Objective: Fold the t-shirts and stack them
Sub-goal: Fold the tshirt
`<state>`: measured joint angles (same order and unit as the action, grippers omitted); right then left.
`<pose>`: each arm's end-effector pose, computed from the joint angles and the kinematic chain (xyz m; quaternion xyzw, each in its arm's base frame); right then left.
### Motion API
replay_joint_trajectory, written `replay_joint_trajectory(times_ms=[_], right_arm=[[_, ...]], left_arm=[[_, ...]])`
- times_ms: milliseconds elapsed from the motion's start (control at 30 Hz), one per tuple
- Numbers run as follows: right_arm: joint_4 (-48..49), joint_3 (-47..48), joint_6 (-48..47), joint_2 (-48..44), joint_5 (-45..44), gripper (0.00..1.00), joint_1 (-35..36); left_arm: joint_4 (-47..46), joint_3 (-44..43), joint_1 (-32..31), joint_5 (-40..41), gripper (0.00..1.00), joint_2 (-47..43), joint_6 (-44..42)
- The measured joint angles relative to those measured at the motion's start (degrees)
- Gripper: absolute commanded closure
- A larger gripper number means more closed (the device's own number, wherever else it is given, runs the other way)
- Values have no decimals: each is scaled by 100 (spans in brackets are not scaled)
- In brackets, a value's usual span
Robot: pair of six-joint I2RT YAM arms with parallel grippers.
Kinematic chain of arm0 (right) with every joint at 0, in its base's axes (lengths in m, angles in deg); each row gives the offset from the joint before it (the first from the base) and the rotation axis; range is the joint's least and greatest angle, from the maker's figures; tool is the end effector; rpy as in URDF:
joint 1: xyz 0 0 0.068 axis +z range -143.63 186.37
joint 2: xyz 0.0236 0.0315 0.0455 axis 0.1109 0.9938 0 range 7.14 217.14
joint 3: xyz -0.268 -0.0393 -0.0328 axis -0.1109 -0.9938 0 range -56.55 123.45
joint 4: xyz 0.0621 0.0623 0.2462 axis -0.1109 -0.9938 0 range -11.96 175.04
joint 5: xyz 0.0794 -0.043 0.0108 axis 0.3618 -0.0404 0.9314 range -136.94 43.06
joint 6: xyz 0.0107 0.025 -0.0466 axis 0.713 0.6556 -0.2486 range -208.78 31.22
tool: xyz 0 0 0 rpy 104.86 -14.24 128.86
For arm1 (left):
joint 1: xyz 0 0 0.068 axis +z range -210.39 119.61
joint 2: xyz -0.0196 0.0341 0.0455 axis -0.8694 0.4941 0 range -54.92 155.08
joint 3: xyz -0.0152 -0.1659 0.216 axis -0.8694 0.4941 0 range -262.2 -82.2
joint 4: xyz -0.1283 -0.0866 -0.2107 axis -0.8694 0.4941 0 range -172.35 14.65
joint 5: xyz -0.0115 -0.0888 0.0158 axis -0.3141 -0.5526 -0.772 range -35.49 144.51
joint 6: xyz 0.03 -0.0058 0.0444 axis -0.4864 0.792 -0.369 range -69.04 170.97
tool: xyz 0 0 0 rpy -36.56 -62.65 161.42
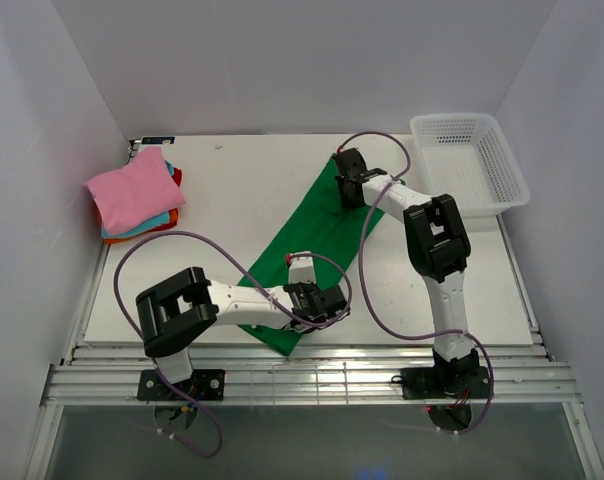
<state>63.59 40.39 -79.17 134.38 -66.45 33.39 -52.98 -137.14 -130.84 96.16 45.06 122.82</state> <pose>0.4402 0.2112 0.1674 -0.0861 0.9288 -0.0505 0.3568 0.1255 -0.2826 0.1457 -0.0596 0.9254 -0.0063 0.3743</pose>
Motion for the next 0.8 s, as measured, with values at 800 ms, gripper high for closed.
replay_joint_trajectory(times_ms=[800], right_arm=[[-4, 1482, -726, 914, 1344, 91, -7]], left_arm=[[-192, -1539, -195, -232, 100, 1143, -472]])
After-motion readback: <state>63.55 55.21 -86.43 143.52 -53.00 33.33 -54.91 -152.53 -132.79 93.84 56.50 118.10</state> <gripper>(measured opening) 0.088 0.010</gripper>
